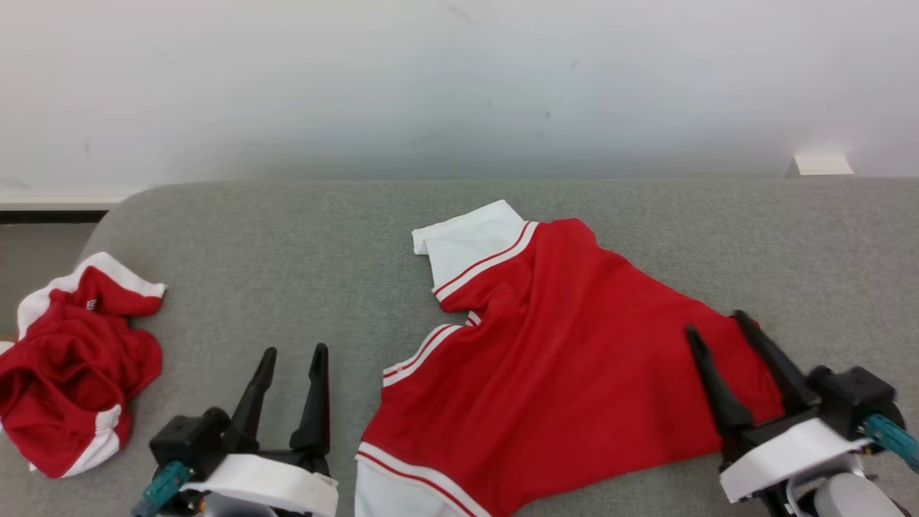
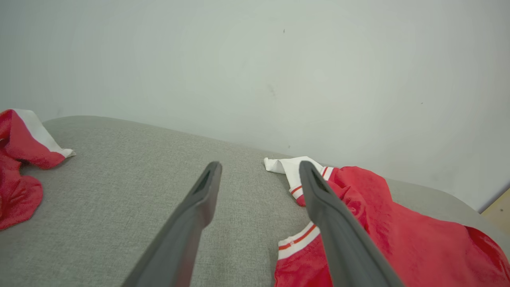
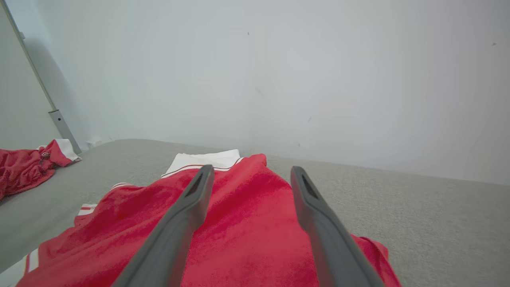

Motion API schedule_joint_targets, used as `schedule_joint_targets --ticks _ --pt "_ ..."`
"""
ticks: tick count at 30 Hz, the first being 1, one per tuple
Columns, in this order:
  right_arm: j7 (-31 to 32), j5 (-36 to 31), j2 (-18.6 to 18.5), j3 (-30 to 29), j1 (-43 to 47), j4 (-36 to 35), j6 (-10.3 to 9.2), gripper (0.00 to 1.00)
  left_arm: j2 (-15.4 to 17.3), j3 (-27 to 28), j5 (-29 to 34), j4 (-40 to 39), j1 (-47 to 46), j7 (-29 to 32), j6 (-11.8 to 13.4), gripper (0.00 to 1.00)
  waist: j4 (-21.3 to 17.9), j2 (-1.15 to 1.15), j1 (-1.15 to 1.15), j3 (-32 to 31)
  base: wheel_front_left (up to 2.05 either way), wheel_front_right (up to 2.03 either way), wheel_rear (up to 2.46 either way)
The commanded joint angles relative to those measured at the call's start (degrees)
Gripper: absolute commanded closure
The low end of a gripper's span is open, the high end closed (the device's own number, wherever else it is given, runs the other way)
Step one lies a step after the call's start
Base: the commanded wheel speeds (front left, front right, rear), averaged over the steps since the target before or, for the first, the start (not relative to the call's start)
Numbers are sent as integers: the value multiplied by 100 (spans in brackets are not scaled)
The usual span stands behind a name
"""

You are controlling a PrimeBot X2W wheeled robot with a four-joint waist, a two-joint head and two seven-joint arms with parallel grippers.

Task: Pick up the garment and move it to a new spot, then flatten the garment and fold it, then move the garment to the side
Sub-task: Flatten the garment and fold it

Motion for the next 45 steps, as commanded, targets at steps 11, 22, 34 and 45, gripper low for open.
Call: schedule_joint_targets --ticks 11,22,34,45 --pt "-208 -490 446 -1617 1023 -33 1 0 22 48 83 -31 98 -4 -28 0 -292 0 0 39 0 0 0" --pt "536 -464 428 -1772 632 527 1 0 21 -1 137 -4 -45 -4 -51 0 -302 0 0 148 0 0 0" --pt "1785 164 525 -1966 279 1723 0 0 21 24 143 -11 -108 -4 -80 0 20 0 0 324 0 0 0" --pt "1355 505 527 -1809 40 931 1 100 23 -10 105 6 -142 -4 -85 0 153 0 0 314 0 0 0"
